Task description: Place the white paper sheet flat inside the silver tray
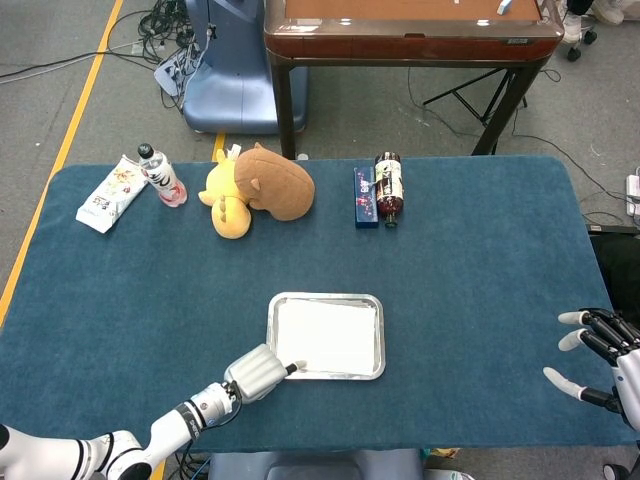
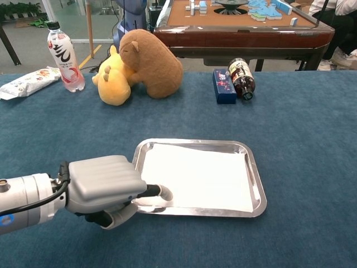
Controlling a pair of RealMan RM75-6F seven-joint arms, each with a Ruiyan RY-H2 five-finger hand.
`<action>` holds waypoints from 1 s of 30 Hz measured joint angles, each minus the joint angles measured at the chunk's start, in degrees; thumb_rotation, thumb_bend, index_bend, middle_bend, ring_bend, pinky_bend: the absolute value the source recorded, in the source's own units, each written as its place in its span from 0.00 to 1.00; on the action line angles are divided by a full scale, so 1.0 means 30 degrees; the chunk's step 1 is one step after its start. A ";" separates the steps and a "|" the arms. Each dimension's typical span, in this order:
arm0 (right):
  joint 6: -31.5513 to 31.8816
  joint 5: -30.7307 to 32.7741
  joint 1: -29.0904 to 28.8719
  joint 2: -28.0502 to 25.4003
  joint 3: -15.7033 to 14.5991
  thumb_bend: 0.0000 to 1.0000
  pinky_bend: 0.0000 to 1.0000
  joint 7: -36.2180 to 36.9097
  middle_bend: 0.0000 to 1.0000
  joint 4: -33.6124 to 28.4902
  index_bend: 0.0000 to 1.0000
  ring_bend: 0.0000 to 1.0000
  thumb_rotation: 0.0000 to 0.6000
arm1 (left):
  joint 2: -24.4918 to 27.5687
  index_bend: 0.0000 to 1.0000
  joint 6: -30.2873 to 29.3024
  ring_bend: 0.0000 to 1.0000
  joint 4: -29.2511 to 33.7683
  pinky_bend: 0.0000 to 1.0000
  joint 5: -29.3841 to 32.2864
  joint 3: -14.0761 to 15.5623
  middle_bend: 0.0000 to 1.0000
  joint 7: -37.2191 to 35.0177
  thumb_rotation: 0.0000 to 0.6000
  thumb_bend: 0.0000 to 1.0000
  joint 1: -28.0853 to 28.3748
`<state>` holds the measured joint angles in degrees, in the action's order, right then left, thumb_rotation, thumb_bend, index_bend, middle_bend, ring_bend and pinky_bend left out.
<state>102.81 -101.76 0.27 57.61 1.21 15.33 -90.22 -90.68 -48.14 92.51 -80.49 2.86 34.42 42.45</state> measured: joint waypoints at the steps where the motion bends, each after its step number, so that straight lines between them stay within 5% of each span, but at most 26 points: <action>1: 0.0006 -0.0004 0.0000 -0.0003 0.0000 0.06 0.47 0.0017 0.38 0.0002 0.55 0.28 1.00 | -0.0009 0.16 -0.0002 0.85 0.0017 0.92 0.0023 0.0003 1.00 0.0040 1.00 0.68 0.0010; 30: 0.0413 0.0074 0.0086 0.0087 0.0167 0.06 0.44 0.0393 0.38 0.0212 0.55 0.28 1.00 | 0.0351 0.15 -0.0715 0.86 0.0073 0.92 0.0728 -0.0666 1.00 0.0278 1.00 0.69 0.0210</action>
<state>104.05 -101.54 0.53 57.87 1.71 16.50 -89.58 -89.63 -50.29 92.73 -78.31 0.86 35.26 43.07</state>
